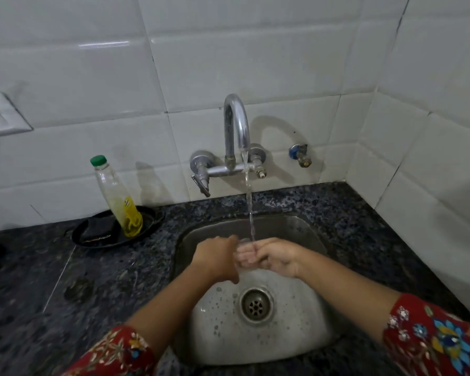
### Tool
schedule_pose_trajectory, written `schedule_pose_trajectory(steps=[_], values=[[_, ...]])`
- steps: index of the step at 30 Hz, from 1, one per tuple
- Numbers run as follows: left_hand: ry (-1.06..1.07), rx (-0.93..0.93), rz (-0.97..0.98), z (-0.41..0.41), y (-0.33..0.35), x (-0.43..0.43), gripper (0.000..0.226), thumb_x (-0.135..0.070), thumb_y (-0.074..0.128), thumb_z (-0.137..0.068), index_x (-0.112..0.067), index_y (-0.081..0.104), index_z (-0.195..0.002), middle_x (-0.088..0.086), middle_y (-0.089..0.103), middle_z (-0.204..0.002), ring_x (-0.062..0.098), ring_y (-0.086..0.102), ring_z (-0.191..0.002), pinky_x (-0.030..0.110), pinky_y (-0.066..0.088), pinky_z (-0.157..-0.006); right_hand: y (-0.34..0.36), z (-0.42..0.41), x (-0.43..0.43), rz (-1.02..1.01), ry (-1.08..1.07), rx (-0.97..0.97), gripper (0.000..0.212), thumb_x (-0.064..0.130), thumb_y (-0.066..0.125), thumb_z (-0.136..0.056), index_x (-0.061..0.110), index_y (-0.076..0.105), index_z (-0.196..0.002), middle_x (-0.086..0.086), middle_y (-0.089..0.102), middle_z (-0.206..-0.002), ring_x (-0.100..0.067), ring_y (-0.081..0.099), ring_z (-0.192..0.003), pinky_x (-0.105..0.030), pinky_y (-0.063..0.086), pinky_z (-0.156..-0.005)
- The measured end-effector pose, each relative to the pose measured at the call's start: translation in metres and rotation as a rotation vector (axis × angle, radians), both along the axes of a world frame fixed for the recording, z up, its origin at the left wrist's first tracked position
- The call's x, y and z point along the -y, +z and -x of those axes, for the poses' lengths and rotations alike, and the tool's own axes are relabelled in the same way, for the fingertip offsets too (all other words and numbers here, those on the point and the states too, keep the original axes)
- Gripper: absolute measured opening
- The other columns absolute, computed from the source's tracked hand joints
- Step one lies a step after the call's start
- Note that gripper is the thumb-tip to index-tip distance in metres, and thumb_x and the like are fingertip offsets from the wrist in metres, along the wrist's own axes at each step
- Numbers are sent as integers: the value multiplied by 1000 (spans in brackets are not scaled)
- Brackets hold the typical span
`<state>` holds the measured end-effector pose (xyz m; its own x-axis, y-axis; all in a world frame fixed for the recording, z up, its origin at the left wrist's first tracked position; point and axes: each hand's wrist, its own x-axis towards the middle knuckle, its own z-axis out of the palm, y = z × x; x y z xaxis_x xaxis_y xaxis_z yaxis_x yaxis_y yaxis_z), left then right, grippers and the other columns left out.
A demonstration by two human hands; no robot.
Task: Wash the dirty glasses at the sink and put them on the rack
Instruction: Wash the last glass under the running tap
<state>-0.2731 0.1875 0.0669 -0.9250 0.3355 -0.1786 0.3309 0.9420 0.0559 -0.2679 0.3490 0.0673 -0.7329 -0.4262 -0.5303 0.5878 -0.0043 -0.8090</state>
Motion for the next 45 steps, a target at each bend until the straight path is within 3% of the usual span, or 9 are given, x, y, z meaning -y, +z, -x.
schedule_pose_trajectory(steps=[5, 9, 15, 18, 21, 26, 32, 39, 45], values=[[-37, 96, 450, -7, -3, -6, 57, -38, 78, -71, -19, 56, -120, 1, 64, -108, 19, 63, -96, 30, 45, -75, -37, -22, 7, 93, -169, 296, 25, 5, 44, -95, 12, 67, -101, 1, 76, -84, -13, 65, -89, -23, 44, -80], [-16, 135, 441, -5, -2, -9, 55, -41, 78, -69, -19, 57, -115, 0, 64, -105, 19, 62, -96, 30, 43, -74, -45, -32, 13, 83, -240, 196, 27, 19, 43, -99, 12, 69, -97, -2, 75, -84, -16, 67, -89, -28, 46, -90], [51, 620, -745, 26, -3, 7, 37, -14, 81, -59, -19, 71, -94, 1, 70, -98, 20, 66, -99, 36, 53, -89, -35, -20, -7, -498, -58, -1029, 34, 29, 37, -101, 9, 63, -92, -3, 67, -87, -13, 63, -82, -28, 48, -76], [-41, 784, -1067, 29, -1, 3, 33, -2, 74, -63, -16, 71, -93, 0, 70, -92, 14, 65, -90, 32, 52, -84, -20, 4, -26, -729, 128, -1300, 43, 39, 33, -97, 8, 60, -86, -7, 63, -82, -20, 58, -76, -37, 47, -70], [68, 675, -1176, 31, -9, -13, 38, -8, 75, -52, -10, 71, -90, 4, 71, -89, 18, 65, -89, 41, 54, -90, -5, 19, -19, -800, 36, -1312, 42, 37, 34, -98, 8, 58, -80, -11, 64, -73, -26, 61, -67, -39, 47, -63], [309, 16, -724, 25, -18, -34, 49, -39, 70, -62, -25, 59, -108, -6, 68, -99, 15, 64, -91, 33, 51, -79, 20, 30, 22, -1184, 5, -989, 40, 29, 31, -103, 7, 63, -94, -18, 68, -95, -36, 64, -89, -38, 47, -73], [-45, 601, -1294, 37, 5, 0, 29, 4, 69, -64, -6, 65, -91, 6, 68, -86, 15, 66, -85, 29, 52, -80, 20, 20, 5, -853, 23, -1377, 44, 38, 30, -96, 6, 57, -80, -16, 66, -74, -34, 62, -68, -36, 41, -64], [130, -99, -784, 29, -2, -28, 41, -40, 67, -68, -21, 59, -103, -5, 68, -91, 15, 66, -84, 32, 53, -76, 29, 35, 20, -1035, -70, -1102, 44, 30, 30, -103, 8, 63, -84, -17, 69, -85, -34, 64, -82, -40, 49, -77], [-17, 501, -1240, 36, 15, -3, 27, 13, 69, -74, -1, 65, -97, 7, 68, -87, 15, 66, -83, 29, 53, -81, 25, 25, 2, -675, -86, -1310, 40, 30, 37, -99, 10, 61, -74, 4, 66, -68, -11, 60, -63, -23, 44, -64]])
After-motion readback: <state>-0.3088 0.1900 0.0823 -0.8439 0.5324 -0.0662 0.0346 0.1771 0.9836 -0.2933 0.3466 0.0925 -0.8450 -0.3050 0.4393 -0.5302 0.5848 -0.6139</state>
